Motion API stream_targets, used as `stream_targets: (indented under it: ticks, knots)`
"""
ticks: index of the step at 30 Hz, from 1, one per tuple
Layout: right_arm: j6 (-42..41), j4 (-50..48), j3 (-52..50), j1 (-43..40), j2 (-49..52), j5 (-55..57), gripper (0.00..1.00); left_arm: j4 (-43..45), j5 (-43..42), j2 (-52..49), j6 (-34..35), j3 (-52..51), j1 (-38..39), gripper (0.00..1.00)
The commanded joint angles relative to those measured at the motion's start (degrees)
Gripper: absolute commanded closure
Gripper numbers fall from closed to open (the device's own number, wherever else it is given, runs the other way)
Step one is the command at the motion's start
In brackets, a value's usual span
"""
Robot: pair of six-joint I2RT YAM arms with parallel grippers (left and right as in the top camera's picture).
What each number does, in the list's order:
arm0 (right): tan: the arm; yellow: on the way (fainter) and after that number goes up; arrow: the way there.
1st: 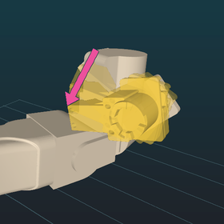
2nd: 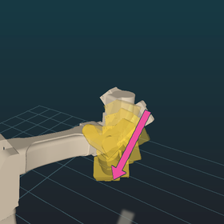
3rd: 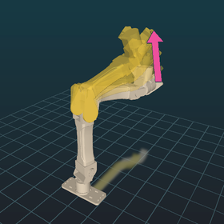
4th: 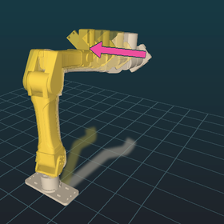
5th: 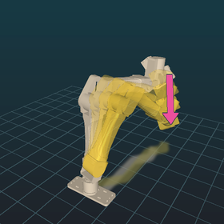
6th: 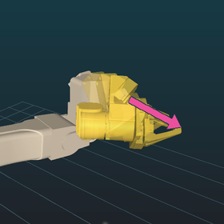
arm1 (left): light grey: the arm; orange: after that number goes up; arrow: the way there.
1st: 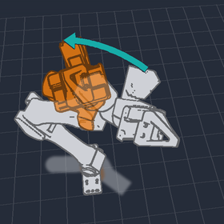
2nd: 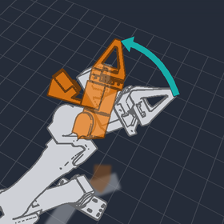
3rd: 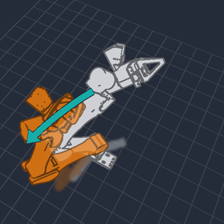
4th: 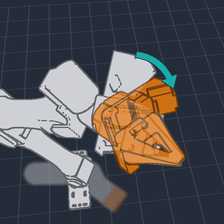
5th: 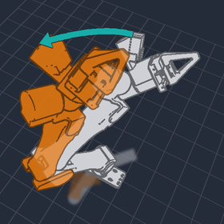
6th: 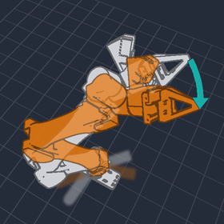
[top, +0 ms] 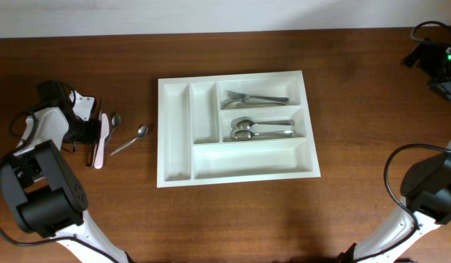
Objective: Pack container
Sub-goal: 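Lower the left gripper onto the metal tongs and grasp them, then carry the tongs with the left gripper into the tray's bottom compartment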
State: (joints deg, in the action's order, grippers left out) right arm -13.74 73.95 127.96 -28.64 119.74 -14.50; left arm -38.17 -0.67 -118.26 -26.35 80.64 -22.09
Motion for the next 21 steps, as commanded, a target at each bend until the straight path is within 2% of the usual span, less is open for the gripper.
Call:
stream_targets:
  ticks: [1,6,11,12,13,16,21]
  knots:
    - [-0.48,0.00,-0.26,-0.26,-0.13,-0.28,0.01,-0.35,-1.88,-4.39,0.15,0.79,0.17,0.46]
    - [-0.48,0.00,-0.26,-0.26,-0.13,-0.28,0.01,-0.70,-2.97,-6.51,0.13,0.79,0.20,0.55]
    - [-0.50,0.00,-0.26,-0.26,-0.13,-0.28,0.01,-2.49,-2.95,-5.77,0.13,1.60,0.20,0.81]
    - [-0.50,0.00,-0.26,-0.26,-0.13,-0.28,0.01,-4.17,-2.95,-5.55,0.13,2.62,0.20,0.92]
    - [-0.48,0.00,-0.26,-0.26,-0.13,-0.28,0.01,-5.38,-2.95,-5.44,0.13,3.45,0.20,0.97]
    - [-0.48,0.00,-0.26,-0.26,-0.13,-0.28,0.01,-9.99,-2.95,-4.70,0.13,7.08,0.20,0.98]
    - [-0.48,0.00,-0.26,-0.26,-0.13,-0.28,0.01,-22.40,-2.95,-1.46,0.13,20.09,0.20,0.98]
